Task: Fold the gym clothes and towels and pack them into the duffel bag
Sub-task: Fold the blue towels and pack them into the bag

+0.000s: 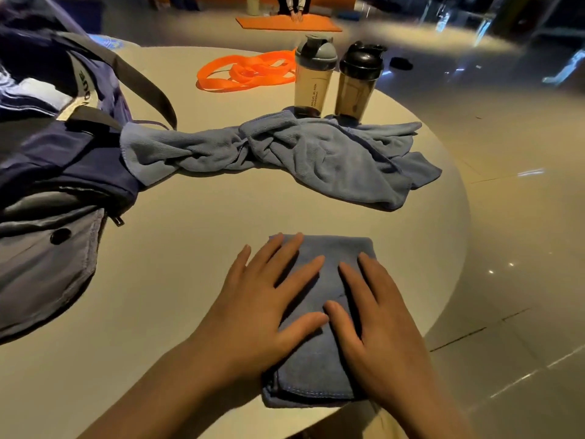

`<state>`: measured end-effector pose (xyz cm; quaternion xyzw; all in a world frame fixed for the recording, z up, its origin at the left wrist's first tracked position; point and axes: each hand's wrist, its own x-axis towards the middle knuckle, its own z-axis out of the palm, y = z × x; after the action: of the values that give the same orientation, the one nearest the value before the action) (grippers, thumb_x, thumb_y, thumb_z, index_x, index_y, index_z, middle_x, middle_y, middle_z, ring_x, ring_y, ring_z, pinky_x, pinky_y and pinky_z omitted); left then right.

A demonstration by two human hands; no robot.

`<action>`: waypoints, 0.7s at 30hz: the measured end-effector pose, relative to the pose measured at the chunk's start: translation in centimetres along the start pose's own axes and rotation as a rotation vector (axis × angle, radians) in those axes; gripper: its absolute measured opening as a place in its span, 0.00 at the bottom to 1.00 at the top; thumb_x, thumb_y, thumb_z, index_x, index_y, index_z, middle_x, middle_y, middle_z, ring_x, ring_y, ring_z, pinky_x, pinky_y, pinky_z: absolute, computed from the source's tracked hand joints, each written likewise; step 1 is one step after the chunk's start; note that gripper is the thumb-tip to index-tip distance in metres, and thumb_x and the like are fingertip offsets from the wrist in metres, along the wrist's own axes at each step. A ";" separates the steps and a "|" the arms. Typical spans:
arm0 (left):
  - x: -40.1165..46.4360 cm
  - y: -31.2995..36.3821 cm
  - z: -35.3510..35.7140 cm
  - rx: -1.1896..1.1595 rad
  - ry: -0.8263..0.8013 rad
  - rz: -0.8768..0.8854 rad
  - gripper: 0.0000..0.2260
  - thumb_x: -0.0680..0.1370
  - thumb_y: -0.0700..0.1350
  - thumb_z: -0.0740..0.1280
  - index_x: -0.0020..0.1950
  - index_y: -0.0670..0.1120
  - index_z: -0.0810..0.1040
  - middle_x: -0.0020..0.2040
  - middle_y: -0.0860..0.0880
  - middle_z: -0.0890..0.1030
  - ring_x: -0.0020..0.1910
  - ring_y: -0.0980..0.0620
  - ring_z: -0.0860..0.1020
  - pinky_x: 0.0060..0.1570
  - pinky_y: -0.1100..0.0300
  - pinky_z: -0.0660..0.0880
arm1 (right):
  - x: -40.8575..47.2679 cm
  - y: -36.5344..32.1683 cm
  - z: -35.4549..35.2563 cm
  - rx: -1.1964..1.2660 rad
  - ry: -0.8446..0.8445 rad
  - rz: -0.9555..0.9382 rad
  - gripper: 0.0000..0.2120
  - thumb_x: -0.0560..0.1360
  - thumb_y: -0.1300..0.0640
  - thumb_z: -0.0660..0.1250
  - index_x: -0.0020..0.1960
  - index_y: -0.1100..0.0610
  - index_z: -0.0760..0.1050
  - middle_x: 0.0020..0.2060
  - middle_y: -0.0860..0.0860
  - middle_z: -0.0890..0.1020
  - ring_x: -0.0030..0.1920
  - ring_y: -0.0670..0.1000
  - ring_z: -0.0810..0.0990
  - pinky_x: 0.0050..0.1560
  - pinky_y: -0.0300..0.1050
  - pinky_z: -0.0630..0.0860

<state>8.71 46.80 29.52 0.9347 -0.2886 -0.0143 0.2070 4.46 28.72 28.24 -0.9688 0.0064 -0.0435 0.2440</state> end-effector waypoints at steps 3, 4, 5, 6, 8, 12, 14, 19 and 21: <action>2.6 -0.7 1.3 0.070 -0.134 -0.037 0.33 0.68 0.74 0.35 0.73 0.69 0.37 0.76 0.59 0.31 0.72 0.59 0.28 0.73 0.48 0.33 | 1.7 1.1 -0.6 -0.049 -0.034 -0.039 0.36 0.70 0.32 0.39 0.76 0.40 0.52 0.76 0.40 0.48 0.74 0.40 0.46 0.68 0.32 0.44; 3.1 -0.9 1.6 0.076 -0.116 -0.053 0.34 0.68 0.74 0.35 0.73 0.69 0.37 0.76 0.59 0.32 0.73 0.58 0.28 0.73 0.46 0.34 | 2.6 1.3 -0.9 -0.056 -0.043 -0.053 0.34 0.71 0.32 0.40 0.76 0.40 0.51 0.77 0.41 0.48 0.74 0.41 0.47 0.70 0.34 0.45; 3.6 -1.0 1.8 0.076 -0.100 -0.072 0.34 0.68 0.74 0.35 0.74 0.68 0.38 0.77 0.58 0.33 0.74 0.57 0.30 0.73 0.45 0.35 | 3.5 1.5 -1.1 -0.066 -0.059 -0.067 0.32 0.74 0.33 0.42 0.76 0.40 0.51 0.77 0.41 0.48 0.75 0.42 0.48 0.70 0.35 0.45; 4.0 -1.0 2.0 0.074 -0.085 -0.092 0.35 0.68 0.74 0.35 0.74 0.67 0.38 0.77 0.57 0.34 0.74 0.56 0.31 0.74 0.45 0.36 | 4.4 1.7 -1.2 -0.071 -0.081 -0.083 0.29 0.77 0.35 0.45 0.76 0.41 0.51 0.77 0.42 0.49 0.75 0.42 0.49 0.70 0.36 0.45; 4.8 -1.0 2.1 0.067 -0.066 -0.118 0.36 0.67 0.74 0.35 0.75 0.66 0.39 0.78 0.56 0.35 0.75 0.56 0.33 0.74 0.45 0.36 | 5.8 1.9 -1.6 -0.074 -0.108 -0.111 0.25 0.81 0.41 0.50 0.76 0.42 0.53 0.77 0.43 0.50 0.74 0.43 0.51 0.72 0.38 0.47; 4.3 -1.7 1.2 0.089 -0.041 -0.061 0.37 0.70 0.74 0.37 0.77 0.63 0.43 0.78 0.55 0.38 0.76 0.57 0.35 0.73 0.48 0.32 | 6.6 1.6 -2.6 -0.256 -0.188 -0.145 0.29 0.77 0.38 0.40 0.77 0.43 0.50 0.77 0.46 0.50 0.76 0.47 0.51 0.75 0.54 0.47; 2.7 -2.9 0.0 0.117 0.038 -0.062 0.37 0.69 0.74 0.32 0.76 0.63 0.43 0.78 0.56 0.39 0.76 0.57 0.37 0.72 0.48 0.30 | 6.3 0.7 -2.9 -0.371 -0.192 -0.189 0.31 0.75 0.39 0.38 0.76 0.44 0.51 0.77 0.47 0.51 0.76 0.49 0.49 0.74 0.56 0.43; -4.2 -8.9 -4.9 0.227 0.330 -0.352 0.33 0.74 0.68 0.43 0.75 0.57 0.62 0.78 0.52 0.56 0.77 0.52 0.52 0.74 0.42 0.39 | 6.6 -7.5 -1.1 -0.232 -0.227 -0.487 0.22 0.82 0.48 0.50 0.76 0.47 0.57 0.75 0.47 0.58 0.73 0.48 0.54 0.75 0.53 0.51; -7.6 -11.6 -6.0 0.315 0.316 -0.509 0.32 0.75 0.65 0.44 0.74 0.54 0.65 0.77 0.48 0.60 0.77 0.48 0.54 0.73 0.38 0.42 | 7.3 -11.1 1.4 -0.207 -0.311 -0.615 0.22 0.83 0.50 0.52 0.76 0.47 0.56 0.77 0.48 0.55 0.75 0.50 0.52 0.75 0.51 0.47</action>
<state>9.46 61.95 29.74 0.9880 -0.0089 0.1241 0.0918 11.75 38.91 32.81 -0.9401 -0.3181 0.0341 0.1179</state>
